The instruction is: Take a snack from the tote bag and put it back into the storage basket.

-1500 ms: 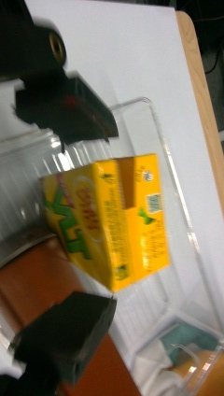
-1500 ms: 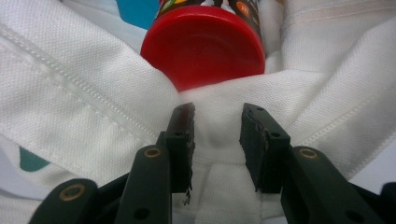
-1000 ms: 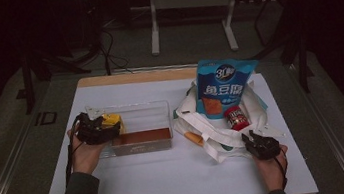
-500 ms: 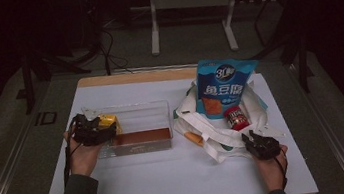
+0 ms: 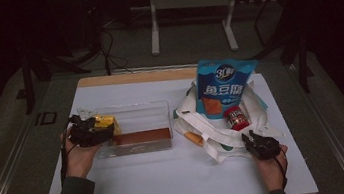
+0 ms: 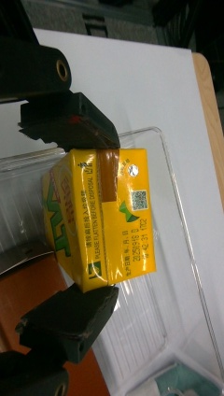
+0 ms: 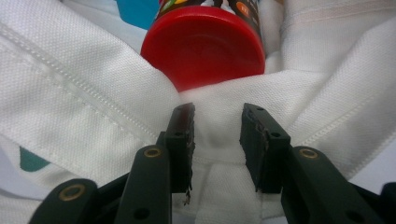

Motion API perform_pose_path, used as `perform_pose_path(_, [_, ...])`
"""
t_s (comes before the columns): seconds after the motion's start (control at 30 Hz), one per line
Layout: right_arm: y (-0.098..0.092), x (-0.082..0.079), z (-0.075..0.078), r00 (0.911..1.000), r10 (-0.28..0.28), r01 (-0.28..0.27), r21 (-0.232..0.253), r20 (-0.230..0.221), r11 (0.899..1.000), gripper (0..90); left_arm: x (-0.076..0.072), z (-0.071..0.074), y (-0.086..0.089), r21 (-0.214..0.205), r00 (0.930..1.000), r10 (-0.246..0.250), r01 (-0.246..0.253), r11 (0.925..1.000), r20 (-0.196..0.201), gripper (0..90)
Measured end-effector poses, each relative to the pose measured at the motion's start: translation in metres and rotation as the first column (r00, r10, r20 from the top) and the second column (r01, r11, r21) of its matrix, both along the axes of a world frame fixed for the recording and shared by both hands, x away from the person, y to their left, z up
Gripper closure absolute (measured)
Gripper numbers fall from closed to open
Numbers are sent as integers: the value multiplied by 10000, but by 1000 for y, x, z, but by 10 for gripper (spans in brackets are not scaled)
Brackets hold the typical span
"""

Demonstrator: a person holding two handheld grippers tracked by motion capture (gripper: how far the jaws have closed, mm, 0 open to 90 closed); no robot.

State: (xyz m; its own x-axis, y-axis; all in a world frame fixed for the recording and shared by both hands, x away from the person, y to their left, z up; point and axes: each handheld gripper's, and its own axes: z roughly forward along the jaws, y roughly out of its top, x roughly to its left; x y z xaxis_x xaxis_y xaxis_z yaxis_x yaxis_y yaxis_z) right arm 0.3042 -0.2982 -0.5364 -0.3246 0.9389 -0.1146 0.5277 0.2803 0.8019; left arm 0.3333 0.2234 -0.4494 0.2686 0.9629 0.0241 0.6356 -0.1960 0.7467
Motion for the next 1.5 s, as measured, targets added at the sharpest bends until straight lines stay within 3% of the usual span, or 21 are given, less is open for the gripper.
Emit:
perform_pose_path(0.13, [0,0,0,10000,8,-8,-1,2,10000,645,-1,4,3,-269,9993,-305,311,9992,210,226])
perform_pose_path(0.3, [0,0,0,10000,17,-17,-5,-1,10000,645,0,10,3,72,9982,-584,583,9983,168,200])
perform_pose_path(0.47, [1,0,0,10000,-34,35,-35,16,10000,639,0,16,4,13,9975,-610,610,9981,349,181])
perform_pose_path(0.6, [2,-1,0,9999,-126,128,-178,96,9998,622,-3,21,2,-61,9940,-714,721,9974,826,166])
perform_pose_path(0.83, [0,1,1,9999,-90,91,51,-101,9999,615,-3,30,-4,82,9879,-1138,1136,9935,1053,150])
perform_pose_path(0.97, [-3,6,6,9976,95,-87,109,-688,9999,607,-4,34,-9,107,9828,-1478,1475,9890,1109,144])
perform_pose_path(1.2, [0,14,15,9892,164,-199,-229,-1456,9995,605,-6,33,-19,320,9760,-1859,1834,9825,1135,163])
perform_pose_path(1.33, [-1,16,17,9859,266,-311,-248,-1652,9992,606,-8,34,-23,278,9676,-2128,2110,9771,1358,266])
perform_pose_path(1.5, [-1,19,18,9827,221,-246,-113,-1841,9996,605,-11,34,-36,529,9512,-2705,2655,9627,1487,353])
